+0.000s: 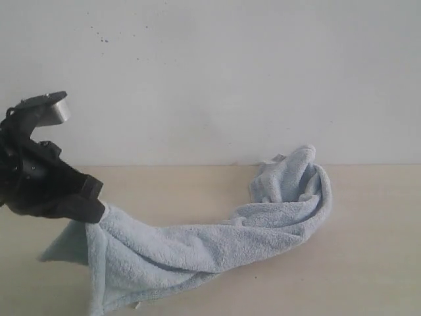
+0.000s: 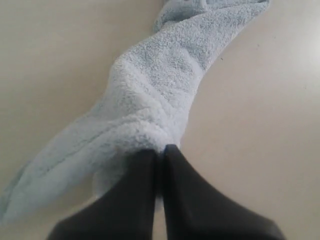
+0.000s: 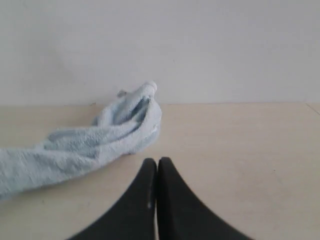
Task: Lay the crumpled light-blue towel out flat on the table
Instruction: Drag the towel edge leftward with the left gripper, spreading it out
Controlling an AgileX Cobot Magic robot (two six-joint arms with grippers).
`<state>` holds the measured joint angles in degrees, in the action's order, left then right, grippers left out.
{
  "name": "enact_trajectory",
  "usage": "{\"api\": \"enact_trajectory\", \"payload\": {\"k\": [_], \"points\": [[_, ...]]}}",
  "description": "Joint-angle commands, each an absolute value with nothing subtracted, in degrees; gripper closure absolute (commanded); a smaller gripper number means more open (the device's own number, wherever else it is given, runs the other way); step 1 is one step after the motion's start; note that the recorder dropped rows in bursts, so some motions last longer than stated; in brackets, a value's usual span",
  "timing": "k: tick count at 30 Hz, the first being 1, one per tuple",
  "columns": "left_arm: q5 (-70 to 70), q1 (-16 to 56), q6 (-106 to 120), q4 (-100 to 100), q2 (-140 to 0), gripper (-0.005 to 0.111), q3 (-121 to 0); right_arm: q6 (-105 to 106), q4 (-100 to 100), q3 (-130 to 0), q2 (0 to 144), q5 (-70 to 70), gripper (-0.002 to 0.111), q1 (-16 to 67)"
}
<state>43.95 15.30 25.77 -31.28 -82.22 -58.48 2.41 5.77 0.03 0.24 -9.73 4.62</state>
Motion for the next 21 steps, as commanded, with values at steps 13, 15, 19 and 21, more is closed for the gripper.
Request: {"api": "enact_trajectory", "payload": {"k": [13,15,19,21], "points": [[39.0,15.0,56.9,-76.3,-81.8,0.103,-49.4,-46.9,-5.0,-23.5,6.5,38.2,0.108,4.6],[39.2,15.0,58.7,-78.4,-81.8,0.103,-49.4,-36.1,-21.0,-30.1,13.1,28.6,0.108,4.6],[39.1,15.0,59.7,-78.7,-81.8,0.103,-49.4,-31.1,-39.5,-35.0,30.7,15.6,0.108,4.6],[39.2,15.0,61.0,-78.7,-81.8,0.103,-49.4,-27.5,-39.6,-35.9,41.8,8.0,0.108,4.6]]}}
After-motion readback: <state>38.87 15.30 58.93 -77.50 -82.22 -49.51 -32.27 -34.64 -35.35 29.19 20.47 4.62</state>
